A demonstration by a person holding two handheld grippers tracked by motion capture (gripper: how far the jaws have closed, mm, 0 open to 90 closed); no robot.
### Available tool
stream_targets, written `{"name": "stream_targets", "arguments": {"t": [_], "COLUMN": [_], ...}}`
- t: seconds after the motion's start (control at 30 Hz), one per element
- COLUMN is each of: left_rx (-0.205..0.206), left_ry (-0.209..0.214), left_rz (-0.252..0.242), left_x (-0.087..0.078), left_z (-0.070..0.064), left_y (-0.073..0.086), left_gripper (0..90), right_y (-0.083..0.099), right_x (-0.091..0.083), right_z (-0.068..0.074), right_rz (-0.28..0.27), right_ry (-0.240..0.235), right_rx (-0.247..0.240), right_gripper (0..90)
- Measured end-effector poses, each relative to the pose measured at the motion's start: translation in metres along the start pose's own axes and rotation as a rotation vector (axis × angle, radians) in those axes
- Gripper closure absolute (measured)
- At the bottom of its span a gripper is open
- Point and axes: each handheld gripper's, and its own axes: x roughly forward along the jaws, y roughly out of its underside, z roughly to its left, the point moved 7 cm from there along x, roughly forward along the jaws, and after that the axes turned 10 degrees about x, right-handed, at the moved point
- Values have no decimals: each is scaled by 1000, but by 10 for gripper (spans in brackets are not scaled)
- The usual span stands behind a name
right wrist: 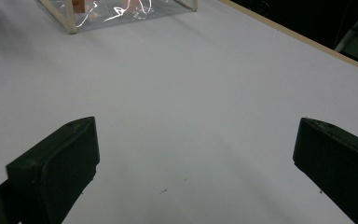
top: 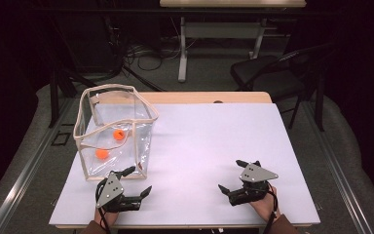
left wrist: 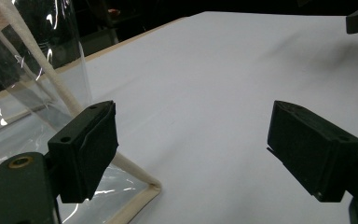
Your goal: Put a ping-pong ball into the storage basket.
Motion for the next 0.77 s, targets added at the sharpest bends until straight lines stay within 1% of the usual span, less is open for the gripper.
{"name": "stream_targets", "arguments": {"t": [0.03, 0.23, 0.3, 0.47, 0.63, 0.67, 0.73, 0.77], "left_rx": [0, 2, 2, 2, -7, -10, -24, -31], "left_ry": [0, 0, 0, 2, 4, 4, 7, 15], "left_rz": [1, 4, 5, 7, 4, 4, 10, 16], "left_x": [0, -1, -1, 0, 0, 0, 1, 2], "left_z": [0, -1, -1, -1, 0, 0, 1, 1], "left_y": [0, 0, 1, 1, 1, 2, 3, 4], "left_gripper": [159, 159, 159, 159, 159, 159, 159, 159], "right_y": [0, 4, 5, 8, 8, 8, 8, 8], "right_x": [0, -7, -8, -10, -12, -12, -12, -12], "right_z": [0, 2, 2, 3, 4, 4, 4, 4], "right_rz": [0, -41, -37, -51, -64, -64, -75, -75], "right_ry": [0, -1, 3, 4, -8, -2, -8, -11], "right_rx": [0, -7, -6, -10, -10, -14, 1, 5], "right_gripper": [0, 0, 0, 0, 0, 0, 0, 0]}}
